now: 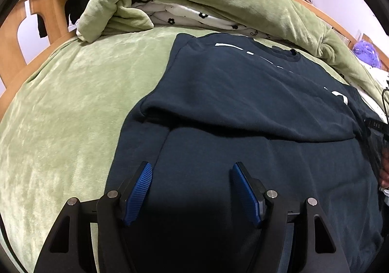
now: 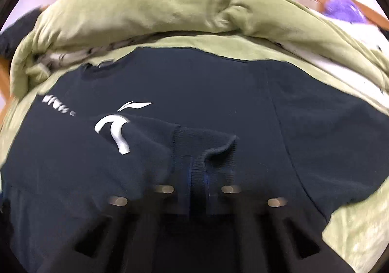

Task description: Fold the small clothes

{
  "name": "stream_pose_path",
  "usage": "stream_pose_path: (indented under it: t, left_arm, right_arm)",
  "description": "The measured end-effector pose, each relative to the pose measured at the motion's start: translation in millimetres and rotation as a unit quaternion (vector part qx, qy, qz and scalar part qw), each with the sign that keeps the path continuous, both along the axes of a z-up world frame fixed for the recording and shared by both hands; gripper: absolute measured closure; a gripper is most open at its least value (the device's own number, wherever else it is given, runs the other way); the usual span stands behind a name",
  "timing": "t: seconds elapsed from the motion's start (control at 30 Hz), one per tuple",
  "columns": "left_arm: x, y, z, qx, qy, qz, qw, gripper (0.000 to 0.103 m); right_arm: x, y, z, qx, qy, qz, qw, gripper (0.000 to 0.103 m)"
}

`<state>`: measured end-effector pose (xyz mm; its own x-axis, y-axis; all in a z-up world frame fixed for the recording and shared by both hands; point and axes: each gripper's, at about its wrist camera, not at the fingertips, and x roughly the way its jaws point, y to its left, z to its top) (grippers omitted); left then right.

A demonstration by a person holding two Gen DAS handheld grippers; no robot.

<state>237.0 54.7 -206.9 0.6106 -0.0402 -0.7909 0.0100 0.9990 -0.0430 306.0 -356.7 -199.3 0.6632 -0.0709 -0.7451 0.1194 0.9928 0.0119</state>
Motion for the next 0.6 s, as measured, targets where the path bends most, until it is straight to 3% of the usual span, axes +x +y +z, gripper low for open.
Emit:
stream_pose_path:
  t: [0.1, 0.17, 0.37, 0.43, 0.57, 0.6]
  left_arm:
    - [-0.5, -1.8, -1.2, -0.002, 0.005, -0.004, 1.0, 0.036]
    - [-1.0, -2.2, -1.0, -0.004, 0.005, -0.004, 1.0, 0.036]
    - [-2.2, -2.8, 0.0, -0.002, 0.003, -0.006, 1.0, 0.036]
    - [-2.7, -4.6, 0.2, 0.0, 0.003, -0.007, 1.0, 0.036]
    - [-5.5, -6.4, 1.1, 0.001, 0.002, -0.008, 1.0, 0.036]
    - [-6.8, -7.3, 2.1, 0.0, 0.001, -0.01, 0.9999, 0.036]
  right_arm:
    - [-14.8, -7.9, 23.0, 0.009, -0.068, -0.004, 0.998, 0.097]
    - [-17.5, -20.6, 29.4, 0.029, -0.084, -0.027, 0.996, 0.097]
    - [2.3, -26.2, -6.3, 0.0, 0.025, -0.055, 0.998, 0.089]
    - [-4.0, -25.5, -1.6, -0.014, 0.02, -0.057, 0.998, 0.084]
    - [-25.3, -33.3, 19.6, -0.014, 0.013, -0.067, 0.998, 0.058]
    - [-34.2, -37.3, 26.9, -0.012, 0.009, -0.067, 0.998, 0.057]
